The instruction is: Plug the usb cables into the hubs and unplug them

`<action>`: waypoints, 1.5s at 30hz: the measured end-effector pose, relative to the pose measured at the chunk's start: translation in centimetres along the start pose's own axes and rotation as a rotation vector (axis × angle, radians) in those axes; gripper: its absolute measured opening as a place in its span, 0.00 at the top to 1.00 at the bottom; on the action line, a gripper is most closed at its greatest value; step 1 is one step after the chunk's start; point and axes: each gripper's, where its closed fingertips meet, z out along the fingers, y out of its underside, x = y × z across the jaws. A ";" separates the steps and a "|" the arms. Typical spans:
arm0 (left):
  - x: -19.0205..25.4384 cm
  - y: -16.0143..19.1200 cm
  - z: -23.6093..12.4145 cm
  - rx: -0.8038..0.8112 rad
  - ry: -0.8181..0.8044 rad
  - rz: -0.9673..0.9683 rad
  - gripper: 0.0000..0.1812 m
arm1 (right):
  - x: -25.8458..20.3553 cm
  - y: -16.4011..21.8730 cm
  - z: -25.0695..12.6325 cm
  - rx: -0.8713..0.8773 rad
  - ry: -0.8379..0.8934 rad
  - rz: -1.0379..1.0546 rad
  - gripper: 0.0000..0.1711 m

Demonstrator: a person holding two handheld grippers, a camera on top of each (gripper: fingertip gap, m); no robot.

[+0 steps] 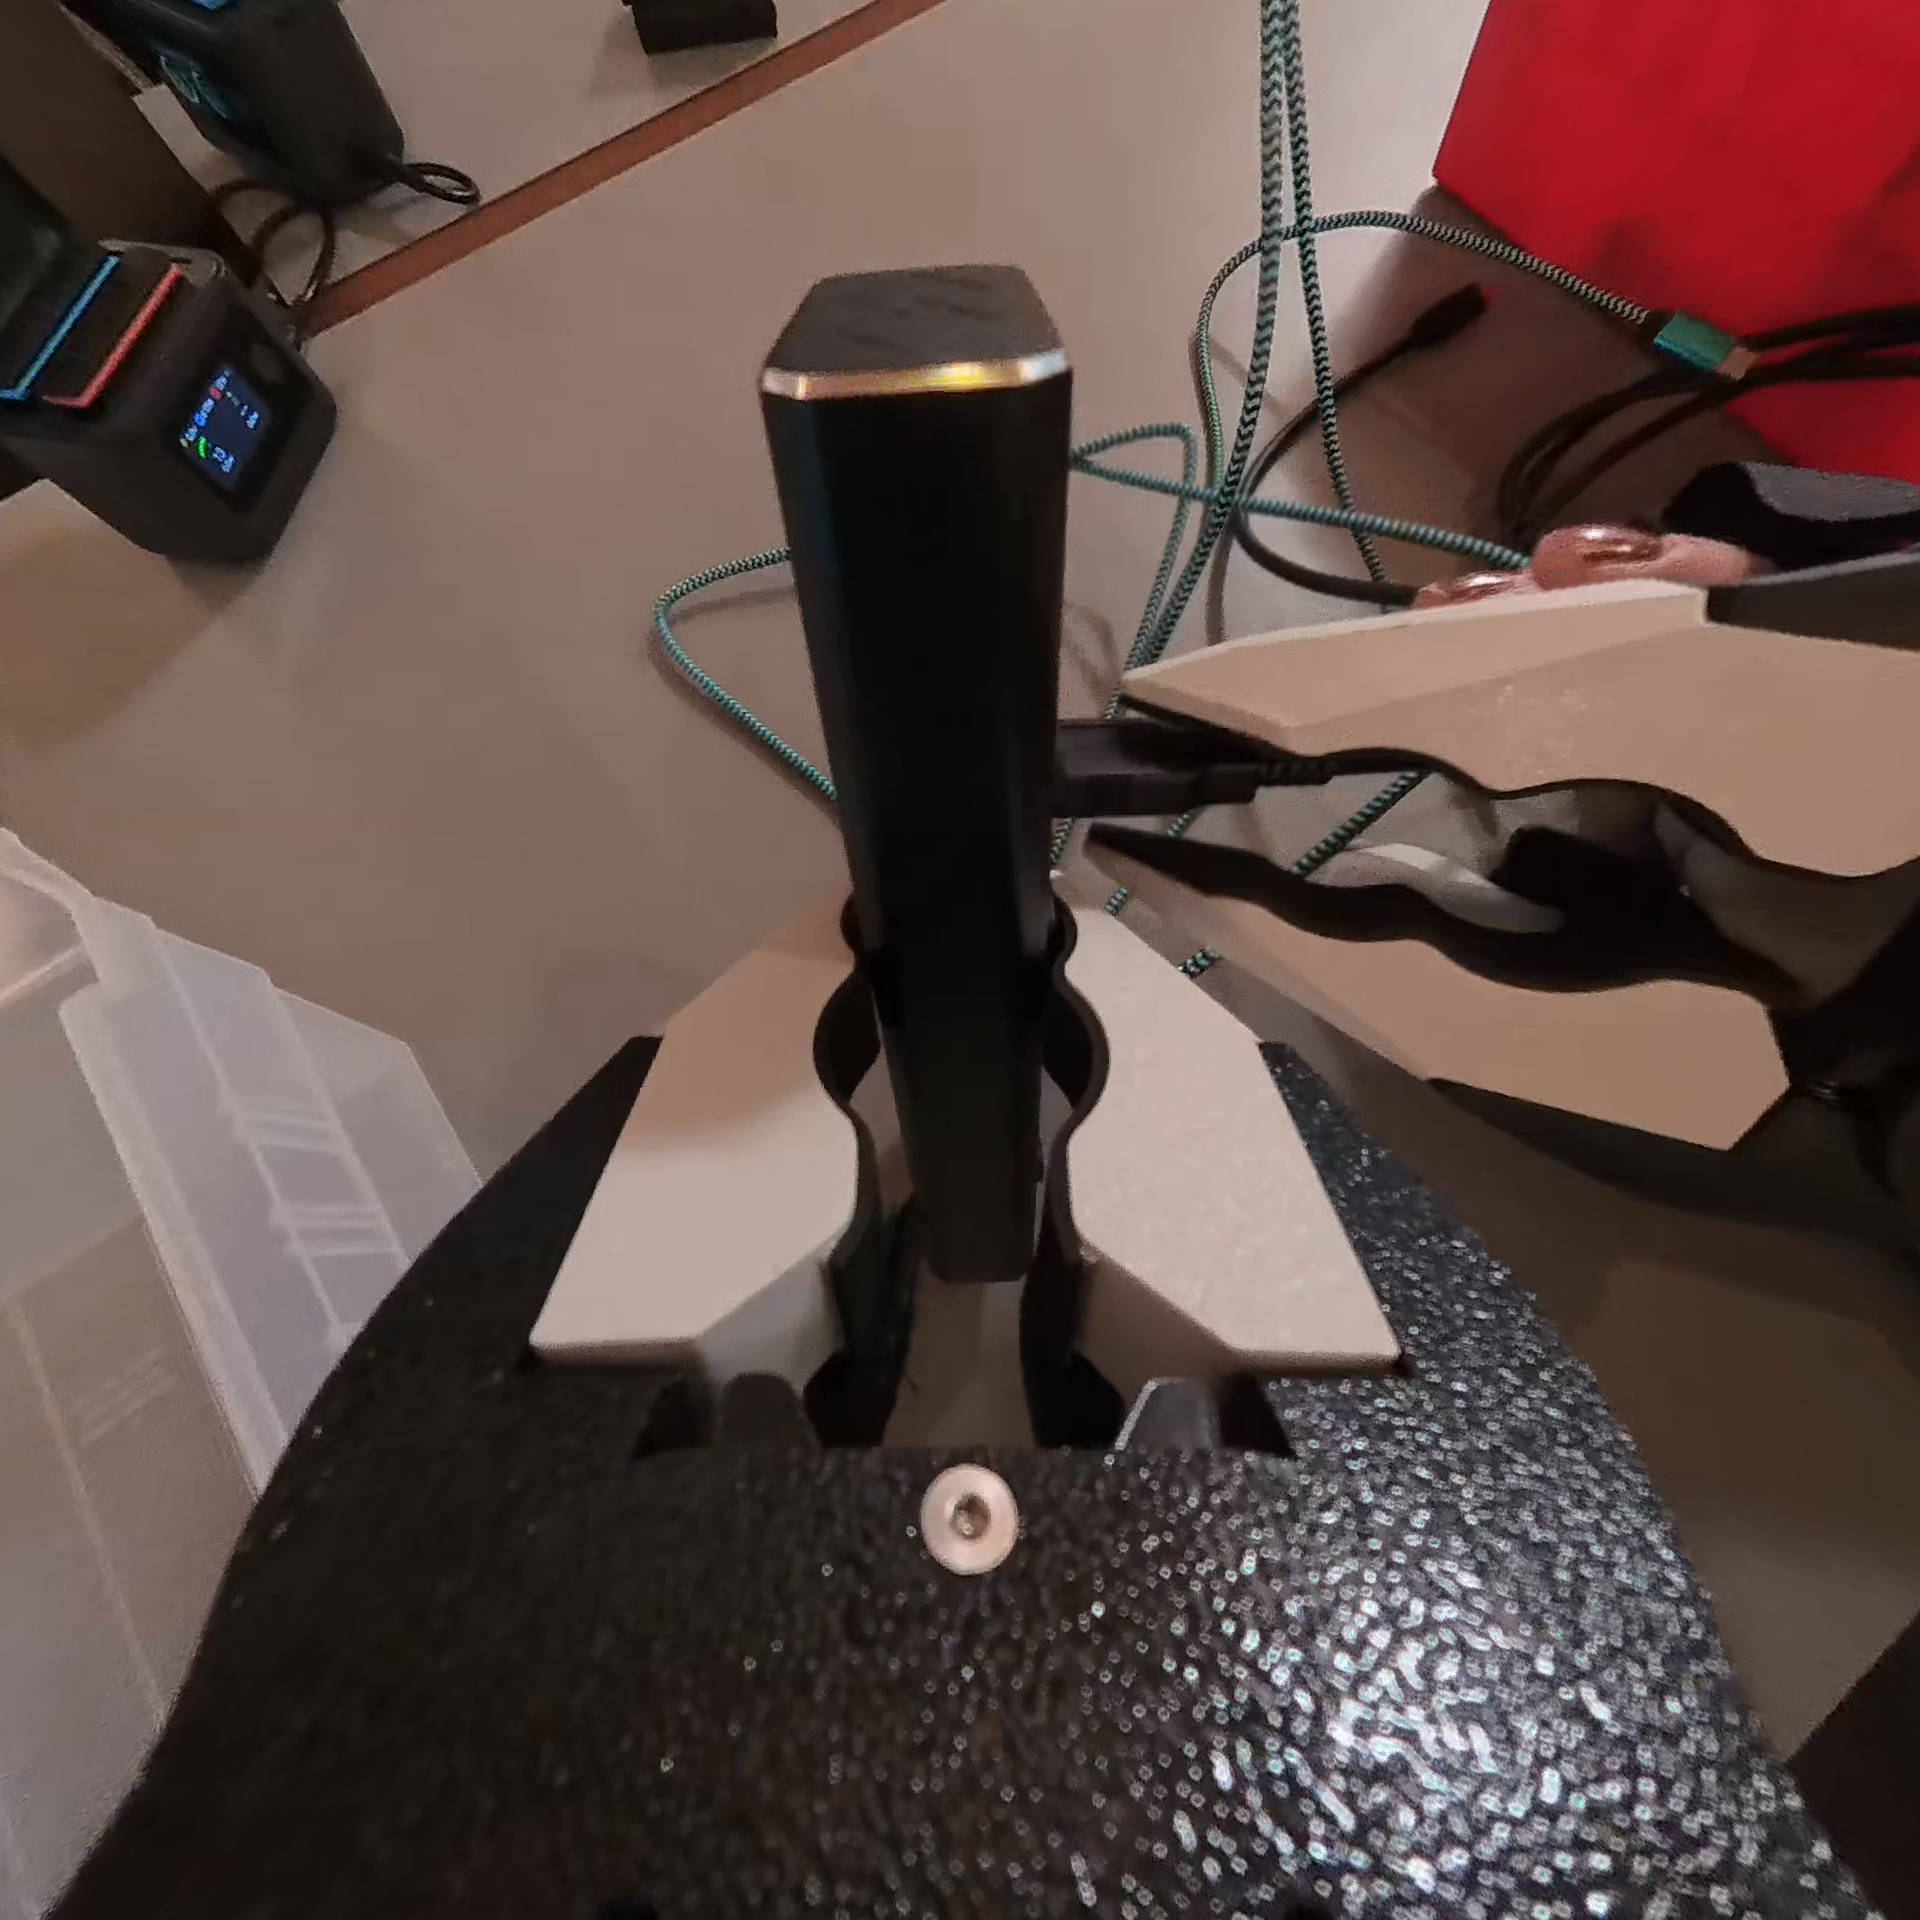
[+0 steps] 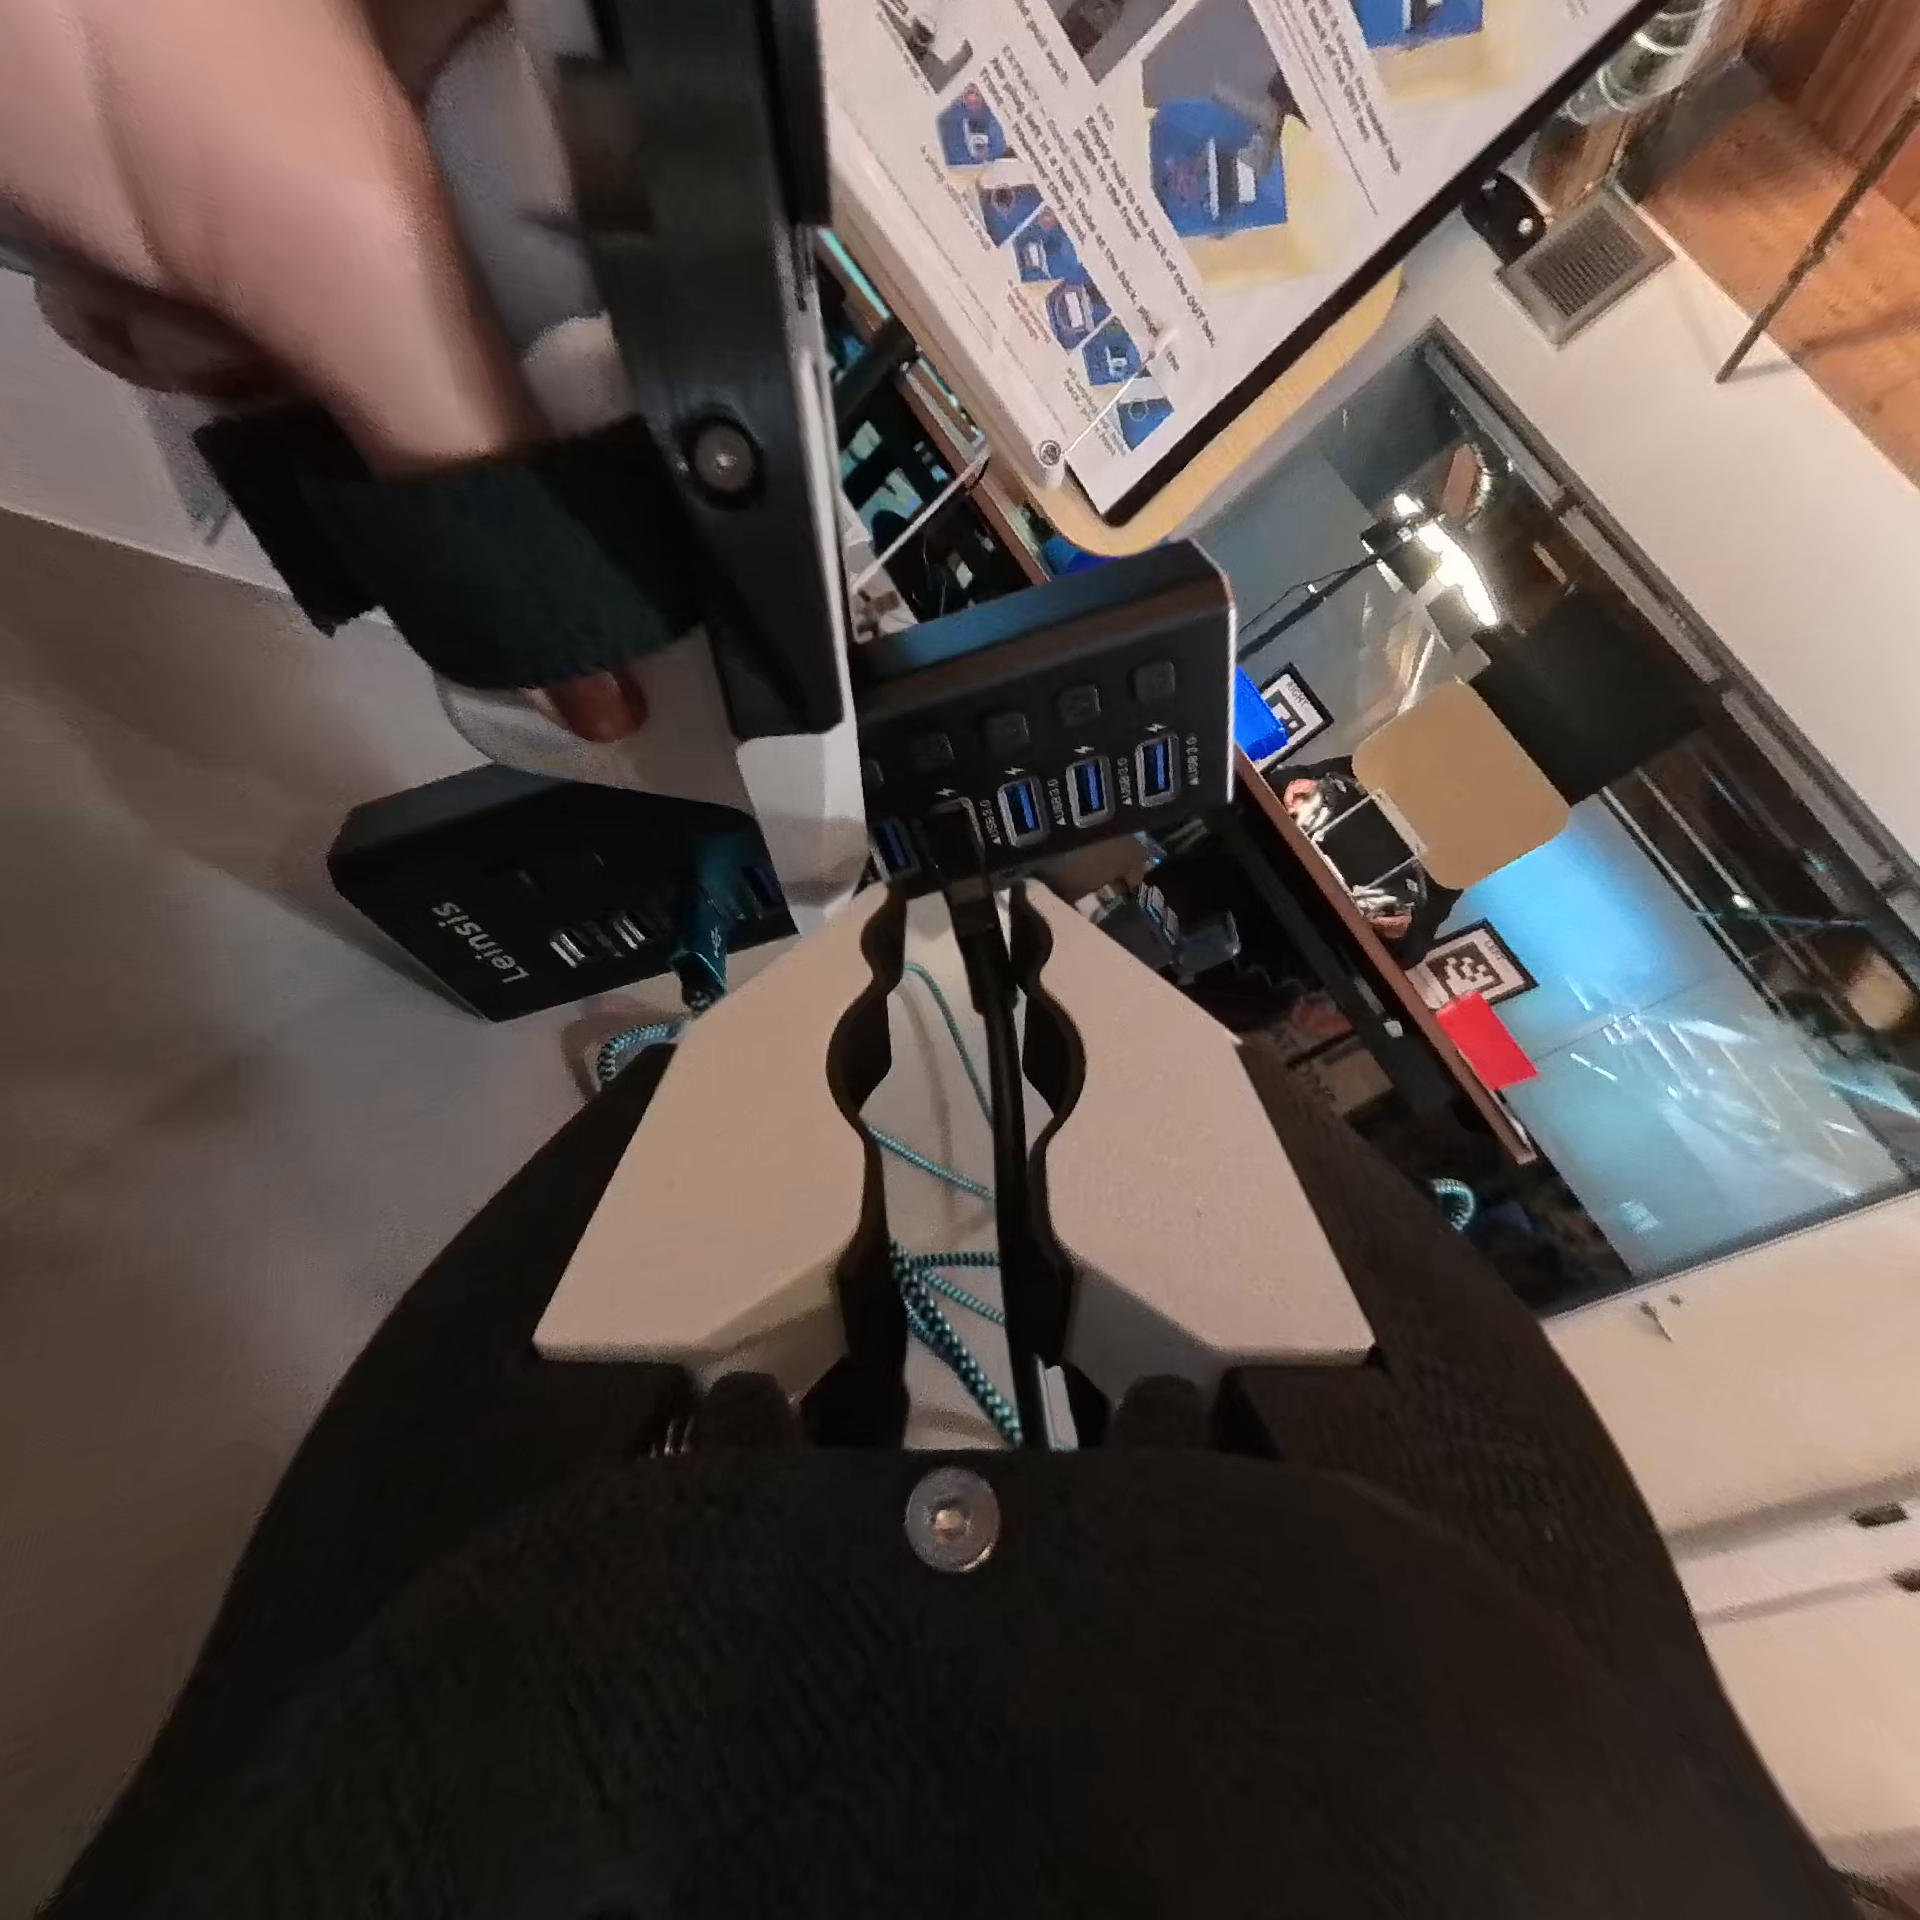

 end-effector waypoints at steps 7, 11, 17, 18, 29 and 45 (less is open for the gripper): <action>0.1 0.0 0.0 -0.002 0.021 0.018 0.87 | 0.2 0.0 0.5 -0.006 -0.005 -0.001 0.94; 0.0 -0.6 0.2 0.081 -0.014 -0.011 0.87 | -0.2 0.3 0.4 -0.031 -0.053 0.047 0.95; 0.3 -0.6 0.1 0.147 -0.008 -0.058 0.86 | -0.6 0.4 -0.1 -0.027 -0.098 0.116 0.96; 0.4 -0.6 0.1 0.152 -0.003 -0.060 0.87 | -0.6 0.5 -0.2 -0.020 -0.118 0.167 0.96; 2.3 -1.5 0.5 0.175 0.020 0.000 0.86 | 0.6 1.4 -1.9 -0.035 -0.068 0.236 0.95; 3.5 -2.7 -0.5 0.155 0.005 0.098 0.86 | 1.9 0.5 -3.8 -0.052 0.090 -0.019 0.96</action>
